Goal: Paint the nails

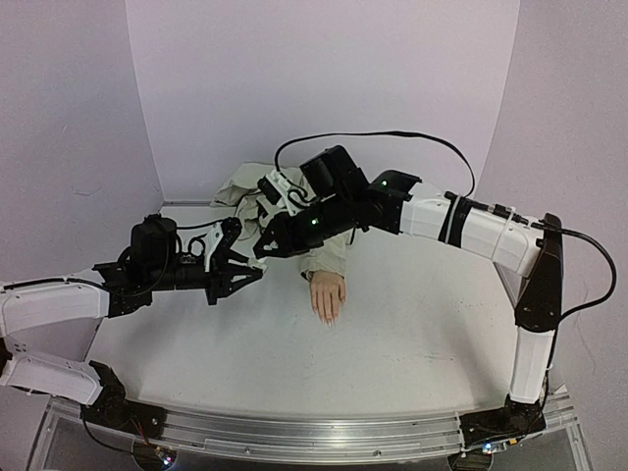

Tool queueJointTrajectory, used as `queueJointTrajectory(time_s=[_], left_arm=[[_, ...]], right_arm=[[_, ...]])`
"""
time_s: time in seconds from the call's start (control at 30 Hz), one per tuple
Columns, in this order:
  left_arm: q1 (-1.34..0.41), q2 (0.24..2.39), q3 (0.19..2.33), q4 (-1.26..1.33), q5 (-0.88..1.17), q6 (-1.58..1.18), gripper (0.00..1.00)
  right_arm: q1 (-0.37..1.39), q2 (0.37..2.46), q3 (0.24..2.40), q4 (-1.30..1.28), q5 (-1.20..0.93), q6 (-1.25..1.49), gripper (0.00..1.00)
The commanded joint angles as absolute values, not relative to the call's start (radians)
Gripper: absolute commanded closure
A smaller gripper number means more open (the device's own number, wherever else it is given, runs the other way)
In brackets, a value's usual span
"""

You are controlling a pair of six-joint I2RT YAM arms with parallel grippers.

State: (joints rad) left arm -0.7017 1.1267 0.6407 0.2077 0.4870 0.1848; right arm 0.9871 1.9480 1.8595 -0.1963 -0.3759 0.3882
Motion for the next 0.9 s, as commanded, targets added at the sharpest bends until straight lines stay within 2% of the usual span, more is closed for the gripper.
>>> queueJointTrajectory(time_s=[0.0,0.87], left_arm=[[-0.706,1.119,0.663,0.232,0.499,0.198,1.0],[-0.706,1.139,0.664,0.229,0.511,0.204,1.0]], right_arm=[[0.989,1.915,1.886,-0.197,-0.365,0.358,1.0],[0.989,1.792,1.801,-0.144,-0.333,0.345,1.0]])
